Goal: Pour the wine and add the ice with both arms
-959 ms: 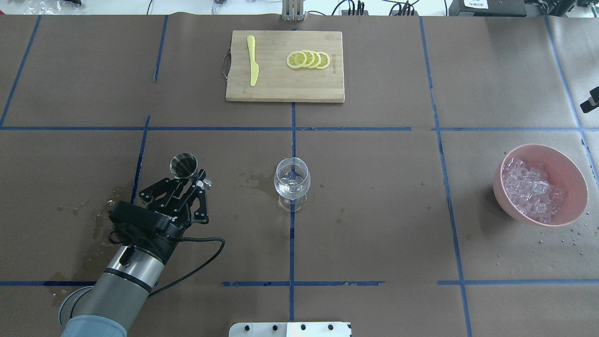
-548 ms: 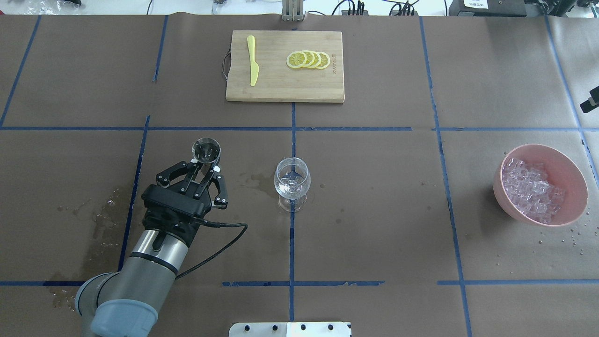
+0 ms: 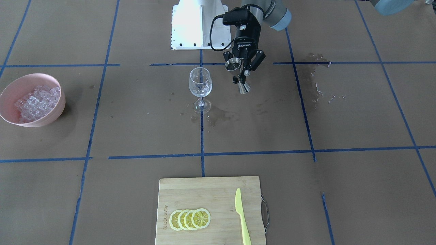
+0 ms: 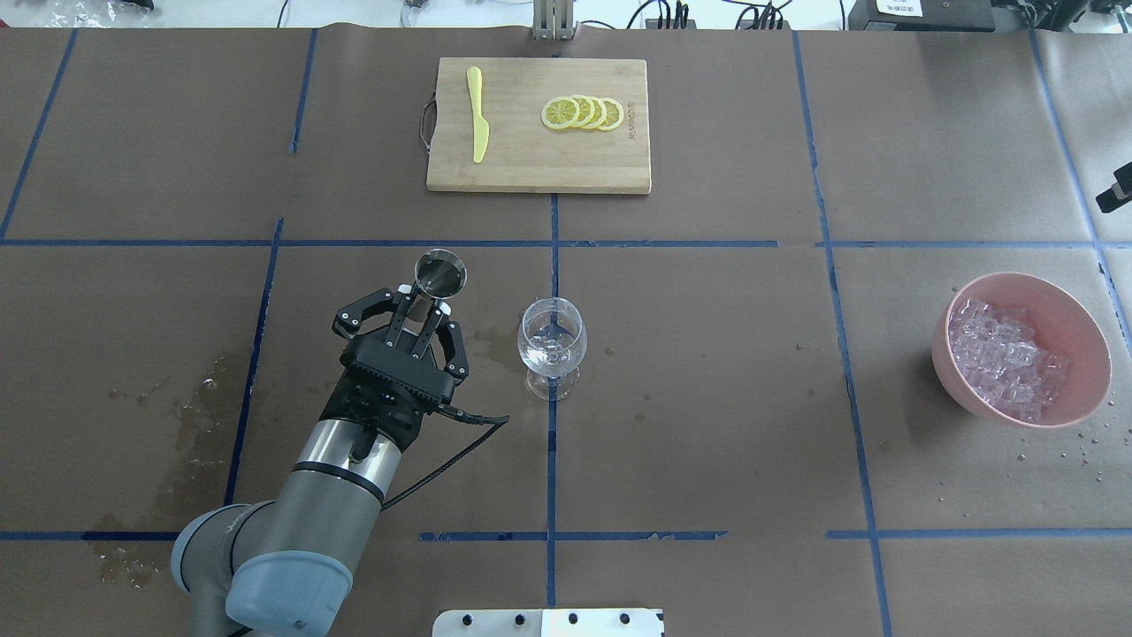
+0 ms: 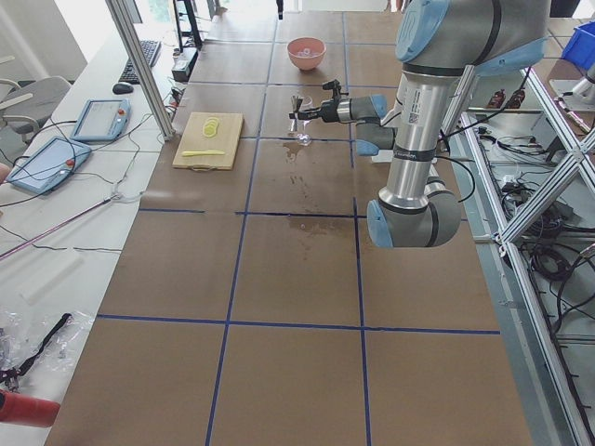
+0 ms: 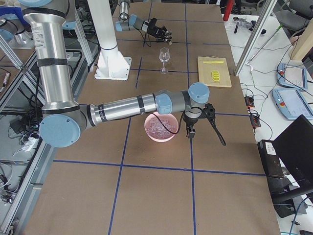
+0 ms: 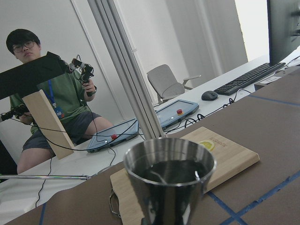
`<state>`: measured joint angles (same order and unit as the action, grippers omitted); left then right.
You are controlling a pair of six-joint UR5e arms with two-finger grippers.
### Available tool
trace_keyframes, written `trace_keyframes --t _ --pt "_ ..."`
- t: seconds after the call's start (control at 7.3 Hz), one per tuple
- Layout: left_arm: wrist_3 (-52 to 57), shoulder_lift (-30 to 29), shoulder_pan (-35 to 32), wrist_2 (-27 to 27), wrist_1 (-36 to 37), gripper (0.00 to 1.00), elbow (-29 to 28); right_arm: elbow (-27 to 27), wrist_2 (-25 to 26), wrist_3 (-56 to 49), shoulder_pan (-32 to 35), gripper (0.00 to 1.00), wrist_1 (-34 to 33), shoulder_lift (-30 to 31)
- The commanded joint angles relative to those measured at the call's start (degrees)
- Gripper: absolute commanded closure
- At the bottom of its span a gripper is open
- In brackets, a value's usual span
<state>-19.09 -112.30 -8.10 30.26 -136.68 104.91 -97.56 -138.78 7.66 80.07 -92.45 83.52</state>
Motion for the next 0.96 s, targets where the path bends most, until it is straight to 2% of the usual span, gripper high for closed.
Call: trace_keyframes --t 0.0,0.27,0.82 --pt "5.37 -1.77 0.1 2.77 3.41 1.0 -0.15 0.0 0.0 0.07 0.0 0.0 -0.01 -0.03" --pt "6.08 -4.23 0.28 2.97 10.96 1.0 -0.32 -0.09 0.0 0.07 0.0 0.0 -0.01 0.06" --pt "17.93 -6.35 0.19 2.97 14.06 1.0 -0.76 -0.09 0.0 0.16 0.0 0.0 -0.01 -0.03"
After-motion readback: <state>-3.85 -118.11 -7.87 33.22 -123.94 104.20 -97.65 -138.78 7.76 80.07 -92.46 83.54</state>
